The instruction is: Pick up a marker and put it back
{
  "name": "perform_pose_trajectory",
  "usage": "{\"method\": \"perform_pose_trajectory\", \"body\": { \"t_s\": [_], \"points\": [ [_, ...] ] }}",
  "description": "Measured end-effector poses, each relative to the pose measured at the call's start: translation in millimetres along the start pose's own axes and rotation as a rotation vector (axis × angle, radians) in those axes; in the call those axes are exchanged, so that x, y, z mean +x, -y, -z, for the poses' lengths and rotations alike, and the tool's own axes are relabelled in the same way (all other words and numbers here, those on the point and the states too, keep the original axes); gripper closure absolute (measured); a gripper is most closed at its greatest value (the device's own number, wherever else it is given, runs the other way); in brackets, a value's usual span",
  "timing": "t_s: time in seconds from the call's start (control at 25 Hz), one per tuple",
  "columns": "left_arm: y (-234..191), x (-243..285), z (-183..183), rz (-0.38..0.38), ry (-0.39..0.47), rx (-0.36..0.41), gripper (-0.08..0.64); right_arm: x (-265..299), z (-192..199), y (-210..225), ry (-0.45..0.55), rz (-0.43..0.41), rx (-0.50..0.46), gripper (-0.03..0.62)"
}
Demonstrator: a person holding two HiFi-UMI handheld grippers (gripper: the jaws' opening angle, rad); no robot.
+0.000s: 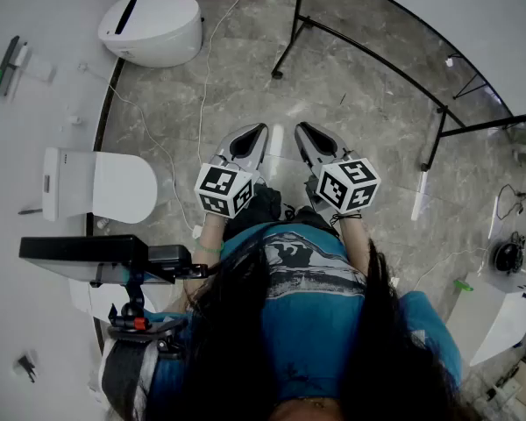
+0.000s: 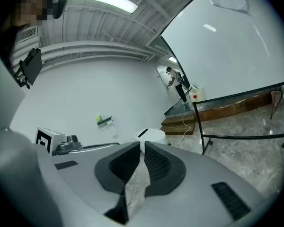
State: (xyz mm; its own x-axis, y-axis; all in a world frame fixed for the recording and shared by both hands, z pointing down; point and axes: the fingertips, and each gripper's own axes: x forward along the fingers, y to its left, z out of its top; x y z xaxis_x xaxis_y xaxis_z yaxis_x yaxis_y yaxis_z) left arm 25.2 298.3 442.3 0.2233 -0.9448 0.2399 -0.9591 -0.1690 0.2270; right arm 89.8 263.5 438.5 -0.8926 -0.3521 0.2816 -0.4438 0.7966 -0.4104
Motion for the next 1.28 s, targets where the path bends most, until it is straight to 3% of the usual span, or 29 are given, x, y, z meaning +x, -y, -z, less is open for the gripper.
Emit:
{"method": "perform_pose_trajectory", "body": {
  "t_s": [0.44, 0.68, 1.28],
  "points": [
    [-38.1, 4.9, -8.3, 0.070, -0.017, 0.012, 0.558, 42.4, 1.6, -13.6, -0.012, 0.038, 0.012, 0.557],
    [-43.4, 29.9, -10.9, 0.125, -0.028, 0.011, 0.558, 49.0, -9.4, 7.4, -0.007, 0.096, 0.013, 0.557],
    [-116.8, 122.3, -52.3, 0.047, -0.017, 0.000, 0.558, 134.5, -84.7, 95.1, 0.017, 0.073, 0.007, 0.557]
  ]
}}
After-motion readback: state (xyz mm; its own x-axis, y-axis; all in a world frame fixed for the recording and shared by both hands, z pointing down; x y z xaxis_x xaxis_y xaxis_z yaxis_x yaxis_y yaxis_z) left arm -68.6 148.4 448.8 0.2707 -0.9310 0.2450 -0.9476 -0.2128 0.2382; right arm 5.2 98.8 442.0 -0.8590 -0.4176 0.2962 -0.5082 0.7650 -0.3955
